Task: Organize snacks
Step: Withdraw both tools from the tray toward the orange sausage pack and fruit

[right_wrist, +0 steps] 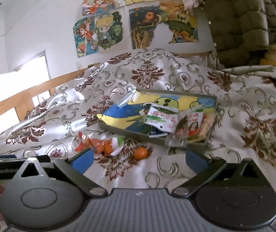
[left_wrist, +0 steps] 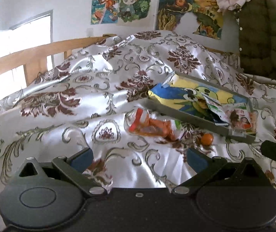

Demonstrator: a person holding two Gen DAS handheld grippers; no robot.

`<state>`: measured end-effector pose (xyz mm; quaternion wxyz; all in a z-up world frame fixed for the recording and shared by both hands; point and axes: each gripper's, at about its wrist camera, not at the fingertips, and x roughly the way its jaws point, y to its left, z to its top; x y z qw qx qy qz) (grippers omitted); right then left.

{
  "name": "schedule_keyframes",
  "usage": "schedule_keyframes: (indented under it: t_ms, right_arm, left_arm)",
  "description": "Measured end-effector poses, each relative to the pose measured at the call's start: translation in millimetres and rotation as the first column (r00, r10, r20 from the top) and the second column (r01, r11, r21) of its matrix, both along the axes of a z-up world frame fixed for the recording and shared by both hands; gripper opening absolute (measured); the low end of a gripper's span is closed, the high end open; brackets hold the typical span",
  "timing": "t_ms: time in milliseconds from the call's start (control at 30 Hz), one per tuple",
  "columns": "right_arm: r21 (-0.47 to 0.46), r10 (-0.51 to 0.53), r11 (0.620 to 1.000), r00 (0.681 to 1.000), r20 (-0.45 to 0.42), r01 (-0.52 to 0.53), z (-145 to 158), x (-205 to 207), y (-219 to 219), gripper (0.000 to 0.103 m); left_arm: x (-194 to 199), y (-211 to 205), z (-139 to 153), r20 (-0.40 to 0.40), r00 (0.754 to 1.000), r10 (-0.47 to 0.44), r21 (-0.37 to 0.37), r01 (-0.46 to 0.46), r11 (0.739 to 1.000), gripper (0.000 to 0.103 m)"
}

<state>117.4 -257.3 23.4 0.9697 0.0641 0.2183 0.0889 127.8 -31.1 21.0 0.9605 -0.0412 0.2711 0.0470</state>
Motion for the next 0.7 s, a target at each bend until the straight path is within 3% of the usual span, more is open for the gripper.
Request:
schedule_keyframes:
  t_ms: [300,533,700]
  right_arm:
    - [-0.001,-0.064,0.998,0.994,-0.088,0.064,-14,-19,-2,0.103]
    - [-0.051,-0.121,0.992,0.979,-0.162,0.114,-31,-16,-1,0.103]
    - [-0.078,-0.118,0.991,0.976,-0.185,0.106,-38,-11,5,0.103]
  left_arm:
    - [-25,11,-16,-0.032,0.999,-0.035,0.035,0.036,0.999,0.102]
    - [-23,22,-31,-0.075,0.997,-0.006,-0.060,0.001,0.998,0.102]
    - [-22,22,-30,-0.068,0.998,-0.014,-0.040,0.012,0.999,0.102]
